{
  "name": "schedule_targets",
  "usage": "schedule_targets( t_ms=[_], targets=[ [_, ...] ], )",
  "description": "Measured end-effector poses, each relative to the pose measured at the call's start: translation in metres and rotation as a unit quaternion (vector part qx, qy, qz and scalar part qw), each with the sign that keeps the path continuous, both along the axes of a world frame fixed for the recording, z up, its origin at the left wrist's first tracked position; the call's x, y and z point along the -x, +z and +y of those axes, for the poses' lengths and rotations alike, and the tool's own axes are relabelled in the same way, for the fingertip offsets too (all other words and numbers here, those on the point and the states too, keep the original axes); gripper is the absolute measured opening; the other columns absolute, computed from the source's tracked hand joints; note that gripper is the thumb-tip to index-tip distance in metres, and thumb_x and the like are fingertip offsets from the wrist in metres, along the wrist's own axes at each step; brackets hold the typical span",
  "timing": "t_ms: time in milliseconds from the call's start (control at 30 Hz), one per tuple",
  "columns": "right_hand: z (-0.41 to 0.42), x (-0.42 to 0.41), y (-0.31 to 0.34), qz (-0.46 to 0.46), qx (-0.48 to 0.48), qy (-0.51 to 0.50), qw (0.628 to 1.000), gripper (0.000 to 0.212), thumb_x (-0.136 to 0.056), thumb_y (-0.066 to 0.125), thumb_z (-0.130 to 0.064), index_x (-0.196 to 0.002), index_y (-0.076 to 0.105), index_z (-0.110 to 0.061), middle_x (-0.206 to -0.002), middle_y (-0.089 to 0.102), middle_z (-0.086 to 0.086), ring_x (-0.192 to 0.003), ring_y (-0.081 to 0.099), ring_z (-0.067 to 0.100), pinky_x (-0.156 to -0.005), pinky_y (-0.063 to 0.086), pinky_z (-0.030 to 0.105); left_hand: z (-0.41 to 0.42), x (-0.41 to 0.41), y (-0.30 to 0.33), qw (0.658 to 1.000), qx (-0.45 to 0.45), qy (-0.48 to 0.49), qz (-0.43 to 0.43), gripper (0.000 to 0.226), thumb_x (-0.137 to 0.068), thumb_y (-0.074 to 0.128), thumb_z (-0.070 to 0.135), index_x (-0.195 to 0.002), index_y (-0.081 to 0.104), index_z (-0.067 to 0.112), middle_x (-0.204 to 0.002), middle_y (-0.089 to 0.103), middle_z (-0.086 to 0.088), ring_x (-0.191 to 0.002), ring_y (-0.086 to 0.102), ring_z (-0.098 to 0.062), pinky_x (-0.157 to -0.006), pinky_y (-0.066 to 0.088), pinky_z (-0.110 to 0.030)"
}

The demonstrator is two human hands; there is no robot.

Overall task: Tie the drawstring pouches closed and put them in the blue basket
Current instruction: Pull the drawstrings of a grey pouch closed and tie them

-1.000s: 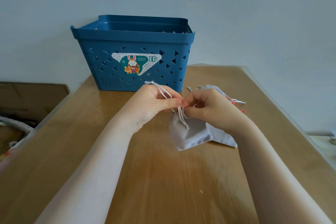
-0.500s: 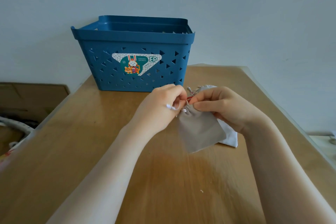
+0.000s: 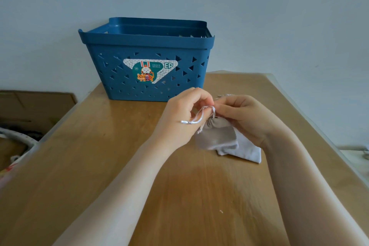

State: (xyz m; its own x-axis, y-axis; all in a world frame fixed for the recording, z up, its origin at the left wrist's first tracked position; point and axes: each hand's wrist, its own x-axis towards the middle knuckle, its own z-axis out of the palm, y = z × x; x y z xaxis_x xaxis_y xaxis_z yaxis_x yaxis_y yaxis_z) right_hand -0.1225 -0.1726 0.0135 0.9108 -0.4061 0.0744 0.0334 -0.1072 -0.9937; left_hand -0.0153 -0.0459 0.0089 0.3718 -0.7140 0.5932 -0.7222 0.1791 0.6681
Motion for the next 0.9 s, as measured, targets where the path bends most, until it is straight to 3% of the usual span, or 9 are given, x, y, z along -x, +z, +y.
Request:
schedule_targets(
  t_ms=[167,300,400,467,567,633,767,833,900],
  targets=[
    [-0.004,-0.001,-0.009,-0.003,-0.078,0.076,0.994,0.029,-0.061,0.082,-0.042,-0.073,0.074,-0.018,-0.08,0.068,0.005,-0.081,0.058,0.023,-0.083,0.043,0.039,0.004,0.0,0.004,0.998,-0.011,-0.018,0.055,0.019,-0.084,0.064,0.001,-0.079,0.059,0.018,-0.067,0.058,0.009,-0.056,0.051,-0.005,-0.05,0.041,-0.014],
    [-0.008,-0.002,-0.013,-0.036,-0.062,0.072,0.995,0.036,-0.05,0.087,-0.044,-0.066,0.07,-0.017,-0.073,0.065,0.004,-0.076,0.052,0.027,-0.081,0.033,0.046,0.007,-0.001,0.007,0.995,-0.046,-0.048,0.079,0.02,-0.085,0.066,0.008,-0.077,0.06,0.025,-0.067,0.06,0.01,-0.059,0.051,-0.001,-0.056,0.042,-0.018],
    [-0.005,0.005,-0.004,-0.039,0.022,0.041,0.998,0.033,-0.06,0.083,-0.043,-0.07,0.07,-0.015,-0.075,0.064,0.01,-0.076,0.051,0.031,-0.078,0.036,0.047,0.008,-0.003,0.011,0.984,-0.076,-0.076,0.145,0.013,-0.085,0.065,0.011,-0.077,0.063,0.021,-0.073,0.065,0.001,-0.065,0.055,-0.01,-0.064,0.046,-0.028],
    [-0.003,0.01,0.003,-0.029,0.111,0.025,0.993,0.02,-0.073,0.073,-0.033,-0.073,0.067,-0.014,-0.078,0.063,0.012,-0.075,0.052,0.03,-0.073,0.041,0.045,0.008,-0.007,0.011,0.979,-0.083,-0.084,0.165,0.012,-0.086,0.064,0.013,-0.078,0.064,0.021,-0.077,0.067,0.002,-0.073,0.059,-0.014,-0.073,0.048,-0.031],
    [-0.002,0.012,0.01,0.005,0.237,0.041,0.971,0.01,-0.08,0.055,-0.025,-0.074,0.06,-0.02,-0.092,0.061,0.004,-0.085,0.058,0.02,-0.08,0.045,0.034,0.008,-0.008,0.01,0.982,-0.079,-0.077,0.155,0.011,-0.088,0.062,0.014,-0.08,0.065,0.02,-0.076,0.065,0.011,-0.075,0.058,-0.005,-0.075,0.045,-0.024],
    [-0.002,0.013,0.012,0.017,0.242,0.061,0.968,0.013,-0.082,0.049,-0.018,-0.073,0.057,-0.022,-0.095,0.058,0.002,-0.091,0.056,0.017,-0.083,0.044,0.032,0.008,-0.006,0.01,0.984,-0.072,-0.076,0.146,0.011,-0.088,0.062,0.013,-0.08,0.066,0.019,-0.075,0.065,0.012,-0.074,0.058,-0.002,-0.072,0.044,-0.017],
    [-0.003,0.011,0.01,-0.01,0.229,0.014,0.973,0.025,-0.08,0.043,-0.011,-0.064,0.054,-0.027,-0.075,0.055,0.001,-0.077,0.054,0.033,-0.075,0.046,0.05,0.008,-0.004,0.013,0.985,-0.065,-0.083,0.136,0.013,-0.091,0.059,0.015,-0.081,0.068,0.018,-0.076,0.067,0.011,-0.075,0.06,-0.001,-0.071,0.042,-0.011],
    [-0.004,0.008,0.009,-0.026,0.261,-0.035,0.964,0.019,-0.077,0.041,-0.014,-0.067,0.057,-0.014,-0.074,0.056,0.008,-0.075,0.055,0.033,-0.072,0.046,0.048,0.009,-0.008,0.013,0.985,-0.06,-0.07,0.146,0.017,-0.092,0.057,0.017,-0.08,0.069,0.02,-0.073,0.067,0.012,-0.072,0.059,-0.001,-0.069,0.041,-0.012],
    [-0.005,0.008,0.009,-0.056,0.225,-0.062,0.971,0.02,-0.08,0.043,-0.016,-0.068,0.054,-0.004,-0.077,0.055,0.019,-0.073,0.053,0.031,-0.071,0.044,0.043,0.01,-0.011,0.014,0.985,-0.051,-0.052,0.158,0.02,-0.092,0.057,0.016,-0.078,0.069,0.022,-0.068,0.065,0.015,-0.067,0.057,0.002,-0.066,0.039,-0.011]
  ],
)
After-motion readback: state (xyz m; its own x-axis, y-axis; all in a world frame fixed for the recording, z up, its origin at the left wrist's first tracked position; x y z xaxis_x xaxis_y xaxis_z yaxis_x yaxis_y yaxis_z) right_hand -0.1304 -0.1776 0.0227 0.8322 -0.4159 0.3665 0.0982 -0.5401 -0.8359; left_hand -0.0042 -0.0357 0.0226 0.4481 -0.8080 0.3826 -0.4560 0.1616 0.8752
